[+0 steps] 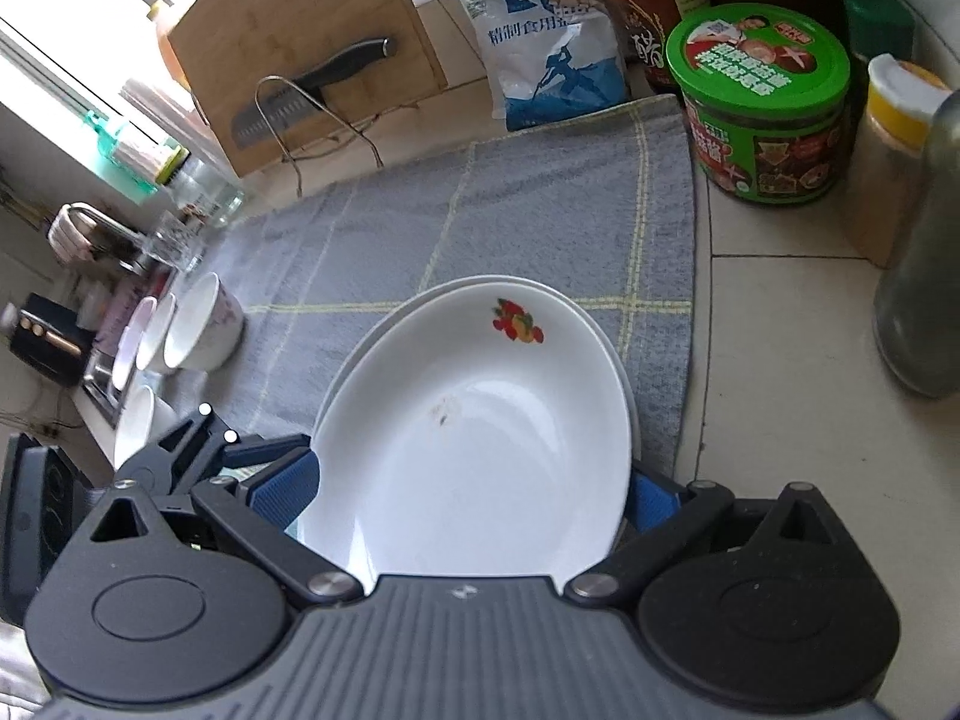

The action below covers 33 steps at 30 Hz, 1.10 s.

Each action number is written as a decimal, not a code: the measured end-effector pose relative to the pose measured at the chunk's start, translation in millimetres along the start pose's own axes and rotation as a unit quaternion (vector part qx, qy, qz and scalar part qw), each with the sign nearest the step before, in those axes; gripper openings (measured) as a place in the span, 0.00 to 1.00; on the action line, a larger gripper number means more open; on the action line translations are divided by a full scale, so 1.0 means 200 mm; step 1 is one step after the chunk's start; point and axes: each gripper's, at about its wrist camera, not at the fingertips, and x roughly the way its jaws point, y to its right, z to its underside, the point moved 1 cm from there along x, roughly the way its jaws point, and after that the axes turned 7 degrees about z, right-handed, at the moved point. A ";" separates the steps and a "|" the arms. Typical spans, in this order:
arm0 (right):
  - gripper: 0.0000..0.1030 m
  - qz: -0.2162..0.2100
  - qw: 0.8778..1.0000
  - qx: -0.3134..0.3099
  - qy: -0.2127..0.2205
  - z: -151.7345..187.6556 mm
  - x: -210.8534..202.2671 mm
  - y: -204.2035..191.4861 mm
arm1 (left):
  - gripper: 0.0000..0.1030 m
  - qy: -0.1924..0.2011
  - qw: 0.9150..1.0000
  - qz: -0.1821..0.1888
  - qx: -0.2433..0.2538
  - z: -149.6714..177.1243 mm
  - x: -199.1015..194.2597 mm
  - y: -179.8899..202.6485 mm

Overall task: Organize plates and bowls
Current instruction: 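Lower the plate onto the stack and open the right tool, then move the right tool away from the plates to the white bowls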

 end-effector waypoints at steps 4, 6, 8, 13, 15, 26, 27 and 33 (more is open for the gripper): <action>1.00 0.007 1.000 0.004 -0.002 0.02 -0.02 0.00 | 1.00 0.001 1.000 0.000 -0.002 0.00 0.00 0.00; 1.00 0.012 1.000 0.008 -0.002 0.03 -0.02 0.00 | 1.00 0.000 1.000 0.000 -0.003 0.00 0.00 0.00; 1.00 0.010 1.000 0.013 0.001 0.04 -0.04 0.01 | 1.00 0.001 1.000 0.000 -0.005 0.00 -0.01 0.00; 1.00 0.015 1.000 0.014 0.007 0.06 -0.06 0.01 | 1.00 0.002 1.000 0.000 -0.006 0.00 -0.01 0.00; 1.00 0.026 1.000 0.011 0.012 0.07 -0.08 0.00 | 1.00 0.003 1.000 0.000 -0.006 0.00 -0.01 0.00; 1.00 0.128 0.982 -0.079 0.113 0.07 -0.17 -0.22 | 1.00 0.041 0.998 -0.036 -0.033 -0.01 -0.11 0.02; 1.00 0.136 0.977 -0.102 0.127 0.07 -0.18 -0.26 | 1.00 0.046 0.997 -0.044 -0.040 -0.01 -0.13 0.02; 1.00 0.110 0.962 -0.168 0.183 0.03 -0.17 -0.43 | 1.00 0.082 0.985 -0.114 -0.105 0.01 -0.27 0.00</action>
